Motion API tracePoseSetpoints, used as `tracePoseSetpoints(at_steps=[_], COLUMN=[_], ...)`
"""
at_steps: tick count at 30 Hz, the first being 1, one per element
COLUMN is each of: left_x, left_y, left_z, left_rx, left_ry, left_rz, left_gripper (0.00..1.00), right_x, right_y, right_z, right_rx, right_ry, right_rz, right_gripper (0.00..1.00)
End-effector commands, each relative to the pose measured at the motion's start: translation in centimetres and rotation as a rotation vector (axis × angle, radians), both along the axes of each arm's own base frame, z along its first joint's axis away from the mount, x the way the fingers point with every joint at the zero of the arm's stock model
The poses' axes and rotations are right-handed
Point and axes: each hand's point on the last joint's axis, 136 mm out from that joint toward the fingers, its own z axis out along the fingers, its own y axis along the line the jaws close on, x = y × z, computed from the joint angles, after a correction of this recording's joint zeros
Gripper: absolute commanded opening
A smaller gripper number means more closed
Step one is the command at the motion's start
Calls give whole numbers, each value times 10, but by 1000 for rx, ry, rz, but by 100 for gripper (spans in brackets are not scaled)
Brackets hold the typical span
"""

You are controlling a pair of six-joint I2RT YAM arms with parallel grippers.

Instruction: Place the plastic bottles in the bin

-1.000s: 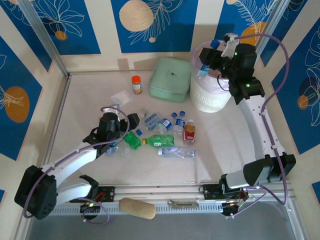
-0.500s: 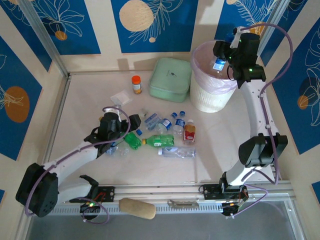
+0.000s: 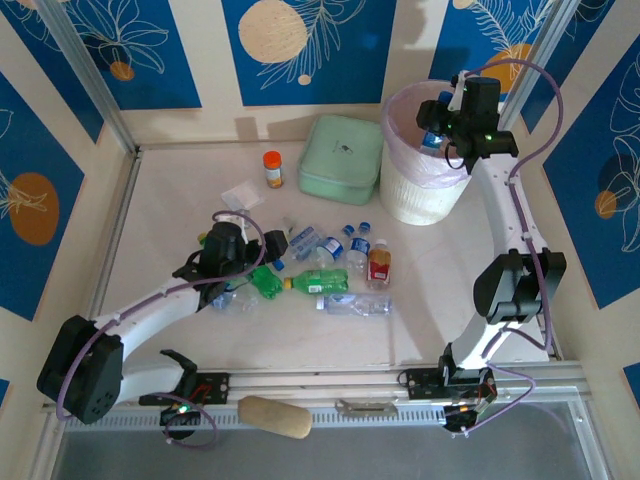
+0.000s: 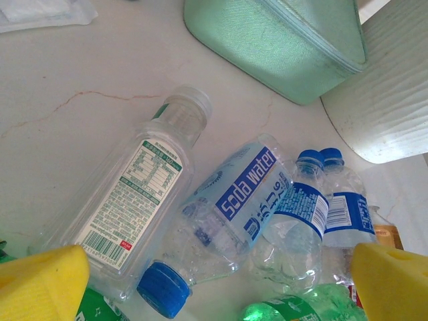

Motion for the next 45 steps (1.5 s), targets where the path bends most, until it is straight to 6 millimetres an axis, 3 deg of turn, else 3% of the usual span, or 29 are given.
tracePoseSetpoints(at_steps=[1,5,10,15,19,25,32,36,45], left_x=[5,4,4,6,7,7,10,8,9], left_y=[1,1,2,0,-2,-8,-15,-15,-14], left_z=[18,19,18,17,16,12,13,10,6], left_rx=[-36,-38,-37,-49,-56,-60,-69,-66,-59], left_ry=[-35,-38,-36,-37,-31,-12,-15,-5,5], left_rz=[15,15,19,19,12,-15,-41,-42,-42], left_gripper=[100,100,100,100,100,100,100,100,100], right_x=[-1,-5,-21,-51,-79,-128,-178,-199,-233], right_y=[5,5,11,40,66,109,137,140,119], right_z=[2,16,46,62,50,-1,-91,-137,-217], right_rx=[6,-2,-10,5,79,154,194,195,96], right_ry=[-3,-29,-94,-131,-99,31,290,417,661], right_rz=[13,10,26,114,208,335,344,320,191], right_gripper=[67,78,82,83,85,86,86,86,87])
